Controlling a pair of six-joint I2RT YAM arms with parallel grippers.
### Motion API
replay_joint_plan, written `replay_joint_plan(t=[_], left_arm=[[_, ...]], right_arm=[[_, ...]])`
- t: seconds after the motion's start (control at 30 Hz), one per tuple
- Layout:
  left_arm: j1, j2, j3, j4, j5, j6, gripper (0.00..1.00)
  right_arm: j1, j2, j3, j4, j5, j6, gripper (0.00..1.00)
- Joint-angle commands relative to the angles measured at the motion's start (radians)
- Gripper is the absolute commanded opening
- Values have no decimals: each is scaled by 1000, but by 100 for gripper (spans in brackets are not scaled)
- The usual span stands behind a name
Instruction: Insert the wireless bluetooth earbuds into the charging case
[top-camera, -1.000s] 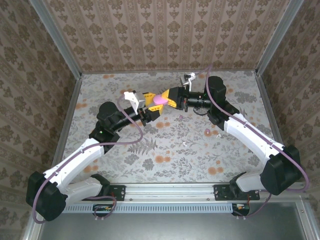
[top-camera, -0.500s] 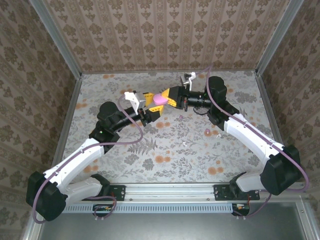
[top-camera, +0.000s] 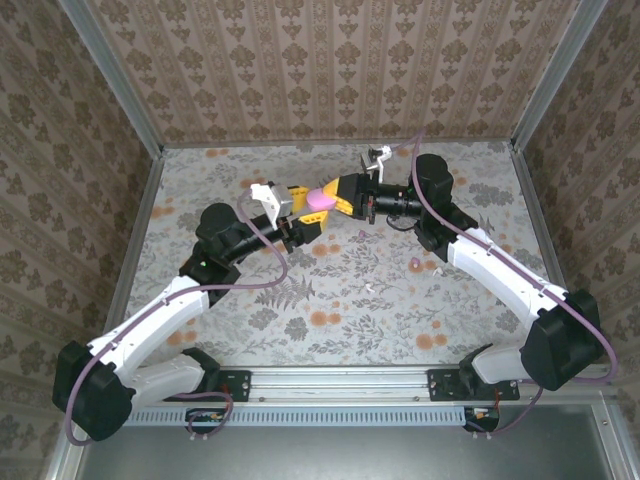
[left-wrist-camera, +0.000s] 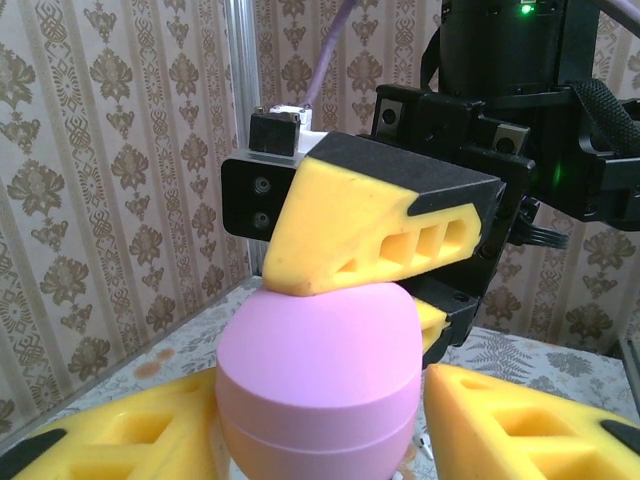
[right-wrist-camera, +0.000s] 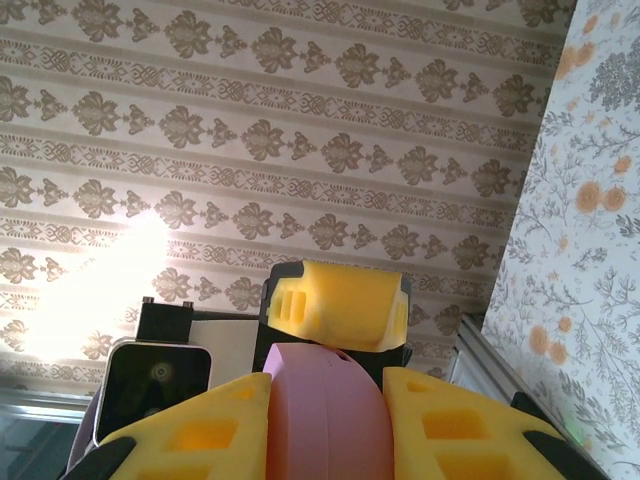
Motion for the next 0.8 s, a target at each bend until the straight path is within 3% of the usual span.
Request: replay_joint_plan(t=[0.0,0.43,0.77], left_arm=[[-9,4,27,15,18,3,54],[-11,5,31,31,17,-4,52],[-12,9,35,10,22,5,44]], right_arm=[[6,-27,-11,59,13,34,25],[6,-28,-23,53,16,29,25],[6,-31,-18,62,15,34,26]])
